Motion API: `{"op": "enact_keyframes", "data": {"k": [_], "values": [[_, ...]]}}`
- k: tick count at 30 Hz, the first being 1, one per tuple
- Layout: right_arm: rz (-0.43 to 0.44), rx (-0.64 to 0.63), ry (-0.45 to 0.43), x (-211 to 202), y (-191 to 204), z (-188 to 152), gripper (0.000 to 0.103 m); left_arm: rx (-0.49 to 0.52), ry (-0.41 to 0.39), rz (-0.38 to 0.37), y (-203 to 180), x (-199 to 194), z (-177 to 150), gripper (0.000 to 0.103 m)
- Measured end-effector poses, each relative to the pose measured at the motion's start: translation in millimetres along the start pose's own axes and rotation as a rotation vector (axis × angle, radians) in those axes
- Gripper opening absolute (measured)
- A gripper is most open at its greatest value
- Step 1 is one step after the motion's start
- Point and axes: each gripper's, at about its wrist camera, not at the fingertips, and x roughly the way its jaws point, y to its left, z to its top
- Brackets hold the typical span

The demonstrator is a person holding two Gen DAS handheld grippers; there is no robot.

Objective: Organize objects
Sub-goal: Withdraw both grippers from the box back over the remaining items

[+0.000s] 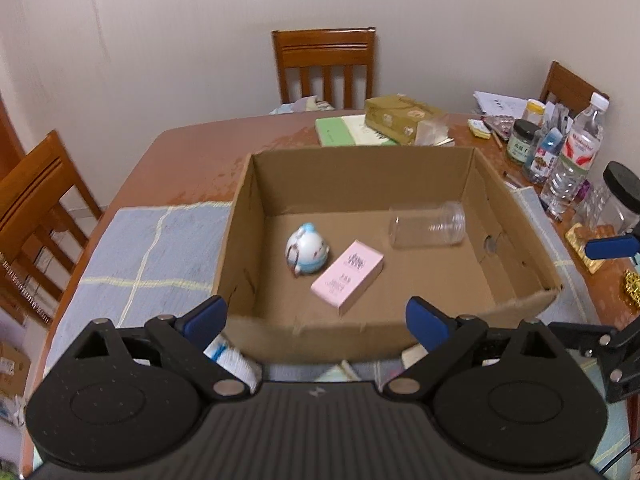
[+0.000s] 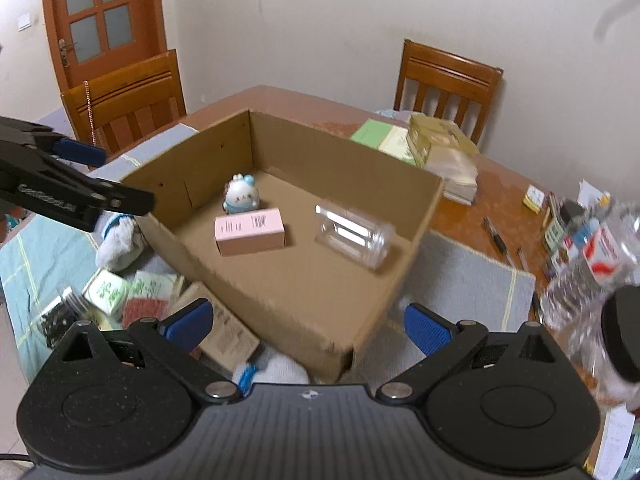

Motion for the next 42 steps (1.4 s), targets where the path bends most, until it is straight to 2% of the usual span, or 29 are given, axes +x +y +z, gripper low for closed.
{"op": "enact_keyframes", "data": {"k": [7, 14, 21, 26, 33, 37, 42], "values": [[-0.027, 0.031, 0.010, -8.5, -1.5, -27.8, 0.103, -0.012, -0.014, 0.031, -8.9, -17.2, -36.8, 0.096], [-0.037, 0.017, 0.037, -12.4, -3.0, -60.6, 0.103, -0.076, 0.032, 0.035, -24.6, -27.8, -79.2, 0.096], [-0.017, 0.058, 0.068, -17.6, -9.2, -89.9, 0.103, -0.186, 0.042, 0.073, -38.1, -41.1, -109.9, 0.096], [0.009, 0.041, 0.065, -26.0, -3.4, -103.9, 0.103, -0.180, 0.060, 0.093, -49.7, -49.4, -131.2, 0.096], [0.036, 0.032, 0.067, -35.3, 7.1, -118.1, 0.103, -0.131, 0.047, 0.056, -48.3, -62.8, -147.9, 0.096], [0.027, 0.051, 0.073, -37.7, 15.2, -124.7, 0.103, -0.065, 0.048, -0.004, -34.7, -57.2, -154.3, 0.096], [-0.033, 0.072, 0.081, -34.9, 33.5, -131.2, 0.103, 0.019, 0.084, -0.107, -15.0, -37.3, -166.2, 0.096]]}}
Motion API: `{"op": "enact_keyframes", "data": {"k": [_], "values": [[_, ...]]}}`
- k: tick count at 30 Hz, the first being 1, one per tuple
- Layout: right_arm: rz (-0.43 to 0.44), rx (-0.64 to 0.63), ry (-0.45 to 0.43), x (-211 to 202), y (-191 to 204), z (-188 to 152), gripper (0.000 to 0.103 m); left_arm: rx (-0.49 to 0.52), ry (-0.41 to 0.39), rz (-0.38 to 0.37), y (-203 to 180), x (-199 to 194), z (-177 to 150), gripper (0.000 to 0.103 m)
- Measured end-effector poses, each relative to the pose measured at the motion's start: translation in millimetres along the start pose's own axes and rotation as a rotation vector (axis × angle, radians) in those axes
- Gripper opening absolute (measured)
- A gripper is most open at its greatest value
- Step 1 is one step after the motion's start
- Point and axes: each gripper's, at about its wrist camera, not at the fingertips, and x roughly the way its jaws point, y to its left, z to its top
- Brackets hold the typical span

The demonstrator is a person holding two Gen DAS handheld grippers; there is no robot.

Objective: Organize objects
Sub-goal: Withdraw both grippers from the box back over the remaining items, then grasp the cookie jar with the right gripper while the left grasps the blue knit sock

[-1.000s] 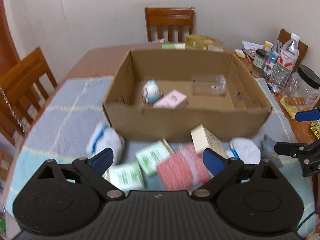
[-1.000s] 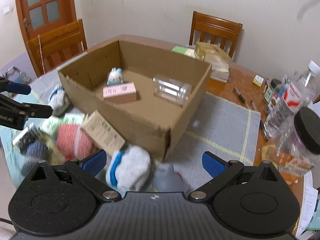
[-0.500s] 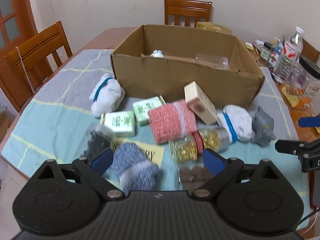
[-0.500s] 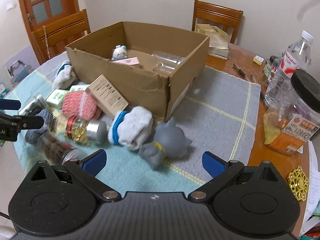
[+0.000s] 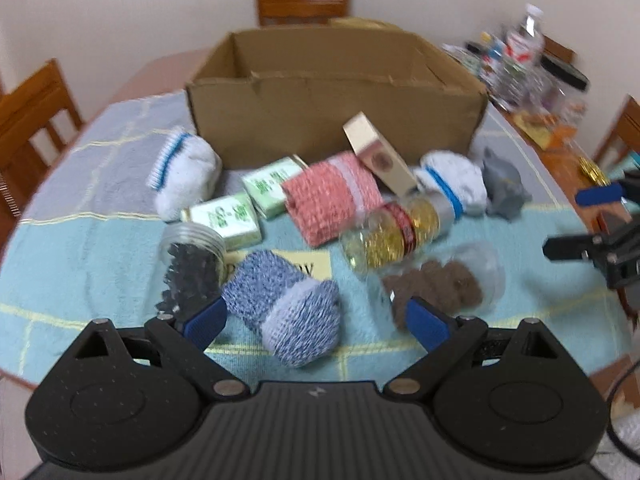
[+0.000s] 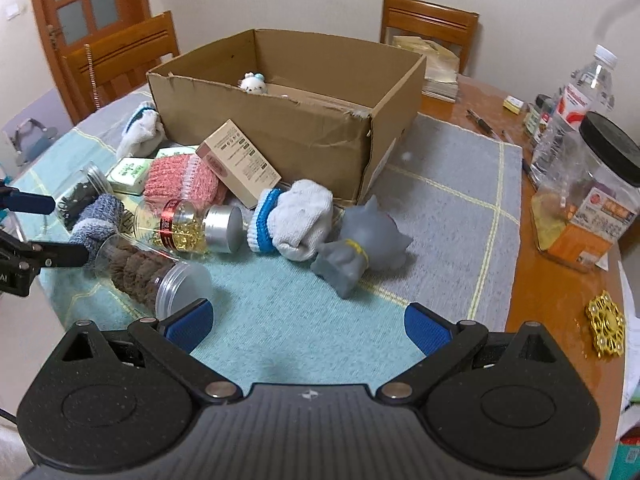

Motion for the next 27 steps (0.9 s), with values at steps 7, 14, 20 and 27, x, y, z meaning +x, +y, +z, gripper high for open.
{"op": "enact_keyframes", "data": {"k": [7, 14, 20, 27], "values": [[-0.046, 0.088, 0.044, 11.3, 31.6, -7.3, 0.103, 0.123, 0.050, -0.096, 16.8, 20.2, -15.9, 0.096], [-0.003, 0.173, 0.066, 12.8, 70.3, -12.6, 0.103, 0.211, 0.083, -0.202, 24.9, 30.2, -18.6, 0.096], [-0.027, 0.172, 0.052, 19.9, 100.3, 0.9, 0.103, 0.294, 0.091, -0.255, 34.7, 29.0, -20.4, 0.096], [-0.011, 0.235, 0.055, 37.3, 118.3, 14.0, 0.103, 0.338, 0.102, -0.290, 46.2, 27.8, -21.0, 0.096]]}}
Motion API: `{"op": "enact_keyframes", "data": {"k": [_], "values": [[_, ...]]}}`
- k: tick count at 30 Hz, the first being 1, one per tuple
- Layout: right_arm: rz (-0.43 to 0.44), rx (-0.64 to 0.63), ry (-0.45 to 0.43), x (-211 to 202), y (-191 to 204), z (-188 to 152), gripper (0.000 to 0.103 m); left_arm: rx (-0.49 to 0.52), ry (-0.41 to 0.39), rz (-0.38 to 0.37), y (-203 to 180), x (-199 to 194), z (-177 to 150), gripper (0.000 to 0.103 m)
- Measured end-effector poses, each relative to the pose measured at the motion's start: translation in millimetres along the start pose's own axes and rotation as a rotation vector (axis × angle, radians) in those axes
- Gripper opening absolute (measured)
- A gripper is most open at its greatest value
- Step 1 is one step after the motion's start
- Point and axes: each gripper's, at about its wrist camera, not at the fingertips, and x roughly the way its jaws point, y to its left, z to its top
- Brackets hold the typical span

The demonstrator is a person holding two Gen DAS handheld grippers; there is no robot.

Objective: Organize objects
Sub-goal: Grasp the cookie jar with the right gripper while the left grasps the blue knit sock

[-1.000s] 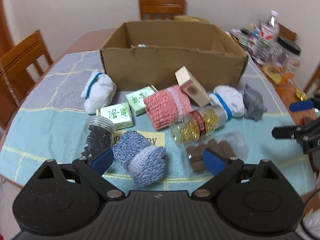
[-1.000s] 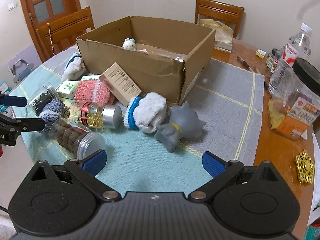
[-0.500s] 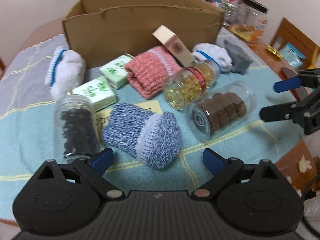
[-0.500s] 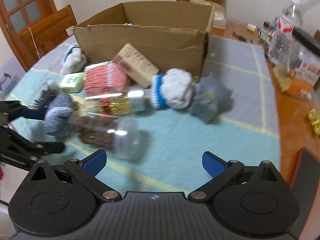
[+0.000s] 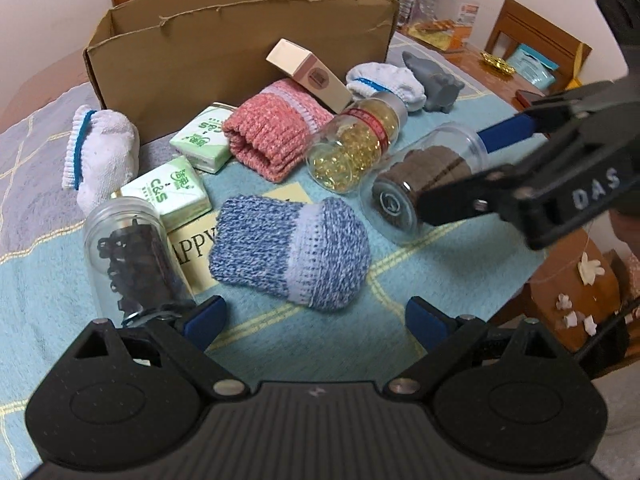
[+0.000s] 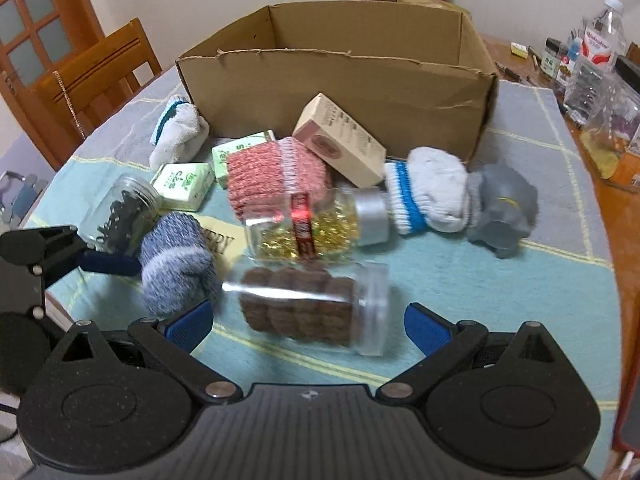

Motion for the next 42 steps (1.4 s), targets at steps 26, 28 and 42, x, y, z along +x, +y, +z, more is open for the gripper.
{"op": "enact_keyframes", "data": {"k": [26, 28, 42], "values": [[-0.148, -0.070, 0.022, 6.4, -24.7, 2.5, 0.103, -0.151, -0.045, 0.100, -13.3, 19.1, 14.5, 0.095], [-0.132, -0.084, 0.023, 7.0, -26.2, 3.2, 0.103, -0.166, -0.051, 0.098, -15.5, 18.5, 16.9, 0.095], [-0.052, -0.179, 0.028, 10.1, -38.2, 13.2, 0.103, -0.280, -0.045, 0.246, -22.7, 21.7, 22.7, 0.095]]}}
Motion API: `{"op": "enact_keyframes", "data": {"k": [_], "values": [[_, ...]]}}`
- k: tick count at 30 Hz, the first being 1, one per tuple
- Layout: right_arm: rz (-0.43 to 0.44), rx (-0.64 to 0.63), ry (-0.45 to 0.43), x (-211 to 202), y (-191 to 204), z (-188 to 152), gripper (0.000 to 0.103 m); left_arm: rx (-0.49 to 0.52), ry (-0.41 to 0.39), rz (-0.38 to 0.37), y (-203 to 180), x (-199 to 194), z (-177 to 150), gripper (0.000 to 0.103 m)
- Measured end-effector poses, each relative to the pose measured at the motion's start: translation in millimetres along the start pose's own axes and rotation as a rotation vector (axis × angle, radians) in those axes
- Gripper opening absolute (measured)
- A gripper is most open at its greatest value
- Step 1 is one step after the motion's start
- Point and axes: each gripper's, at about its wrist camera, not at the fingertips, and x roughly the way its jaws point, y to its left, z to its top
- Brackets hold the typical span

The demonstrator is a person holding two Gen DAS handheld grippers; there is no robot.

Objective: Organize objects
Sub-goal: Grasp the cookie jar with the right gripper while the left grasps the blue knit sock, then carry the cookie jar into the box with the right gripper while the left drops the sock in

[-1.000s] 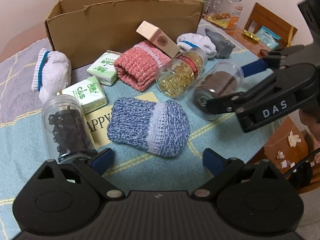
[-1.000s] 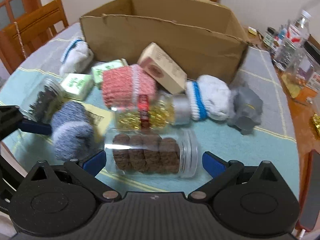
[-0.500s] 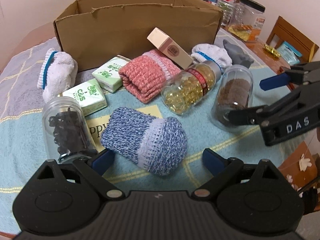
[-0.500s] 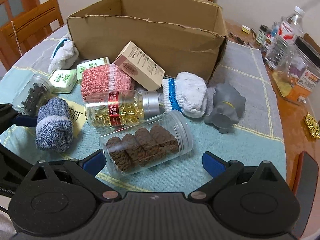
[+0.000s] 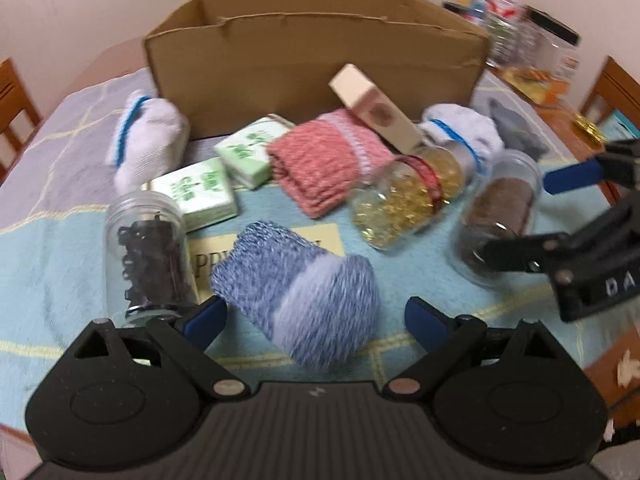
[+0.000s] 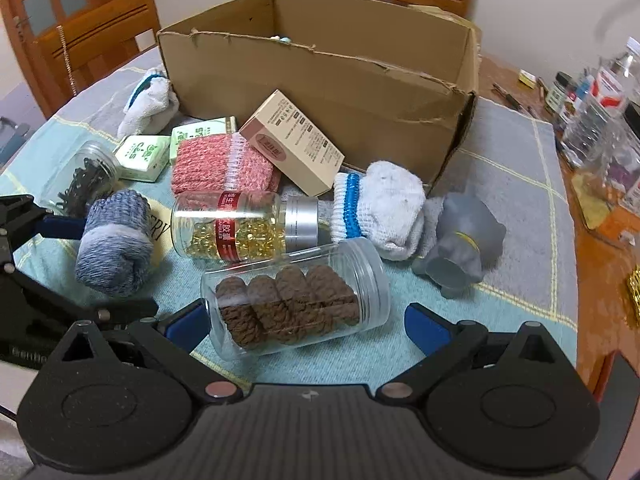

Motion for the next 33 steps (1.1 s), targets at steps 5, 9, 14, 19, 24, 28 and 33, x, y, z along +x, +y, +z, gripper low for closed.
{"op": "enact_keyframes", "data": {"k": [5, 9, 14, 19, 24, 28, 33], "values": [[0.024, -0.041, 0.004, 3.2, -1.2, 2.9, 0.103, -0.014, -0.036, 0.082, -5.1, -5.1, 0.6, 0.095], [0.050, -0.078, 0.005, 4.4, -1.9, 6.1, 0.103, -0.062, -0.030, 0.093, -4.3, -2.9, 3.4, 0.094], [0.078, -0.119, 0.009, 5.0, -3.3, 10.6, 0.103, -0.097, -0.029, 0.118, -7.6, 1.4, 4.8, 0.091], [0.103, -0.154, 0.019, 6.7, -1.5, 11.1, 0.103, -0.131, -0.022, 0.148, -8.6, 7.0, 5.9, 0.083], [0.104, -0.189, 0.023, 9.7, 2.2, 8.6, 0.101, -0.147, -0.022, 0.173, -8.2, 9.2, 9.0, 0.074], [0.102, -0.195, 0.033, 12.0, 1.8, 8.5, 0.094, -0.159, -0.023, 0.169, -5.4, 9.2, 9.6, 0.069], [0.115, -0.166, 0.037, 10.7, -2.9, 10.3, 0.094, -0.123, -0.014, 0.150, -5.1, 5.9, 11.5, 0.063]]}}
